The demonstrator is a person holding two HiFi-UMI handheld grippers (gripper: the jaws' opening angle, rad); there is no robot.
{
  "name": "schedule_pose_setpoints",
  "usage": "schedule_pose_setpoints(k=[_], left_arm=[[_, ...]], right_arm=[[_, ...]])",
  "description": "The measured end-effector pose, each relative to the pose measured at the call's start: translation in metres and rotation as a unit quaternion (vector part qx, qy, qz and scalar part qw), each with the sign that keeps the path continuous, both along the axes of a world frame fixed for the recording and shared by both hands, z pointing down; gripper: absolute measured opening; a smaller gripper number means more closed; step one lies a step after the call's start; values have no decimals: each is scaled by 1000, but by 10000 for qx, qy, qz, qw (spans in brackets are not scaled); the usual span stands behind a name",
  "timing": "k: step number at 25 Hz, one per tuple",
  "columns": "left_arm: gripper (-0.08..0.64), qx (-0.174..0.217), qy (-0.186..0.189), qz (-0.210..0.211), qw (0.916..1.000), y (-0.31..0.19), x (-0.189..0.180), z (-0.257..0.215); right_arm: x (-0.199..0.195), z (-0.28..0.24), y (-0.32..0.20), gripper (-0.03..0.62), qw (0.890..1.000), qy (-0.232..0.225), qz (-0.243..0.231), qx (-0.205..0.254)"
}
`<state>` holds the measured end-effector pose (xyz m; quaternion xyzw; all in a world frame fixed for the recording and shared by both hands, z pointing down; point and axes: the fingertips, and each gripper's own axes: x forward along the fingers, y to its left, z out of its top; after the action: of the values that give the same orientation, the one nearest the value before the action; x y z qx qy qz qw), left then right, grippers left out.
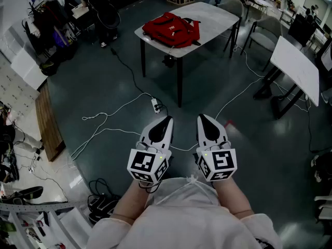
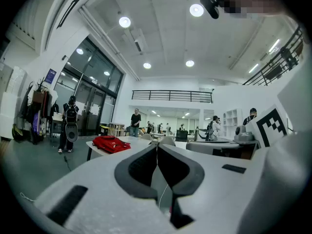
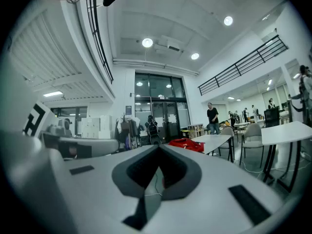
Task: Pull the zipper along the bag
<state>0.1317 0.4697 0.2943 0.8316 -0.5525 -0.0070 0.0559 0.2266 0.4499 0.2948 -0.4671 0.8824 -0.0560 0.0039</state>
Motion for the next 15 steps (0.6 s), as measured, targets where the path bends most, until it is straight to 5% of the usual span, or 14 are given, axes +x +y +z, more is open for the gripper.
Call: schedule_pose_setpoints(k=[15], left_arm=[[20, -35, -70, -37, 10000, -19, -13, 9]], right_arm=[[-17, 9, -20, 26, 9996, -225, 23, -149]])
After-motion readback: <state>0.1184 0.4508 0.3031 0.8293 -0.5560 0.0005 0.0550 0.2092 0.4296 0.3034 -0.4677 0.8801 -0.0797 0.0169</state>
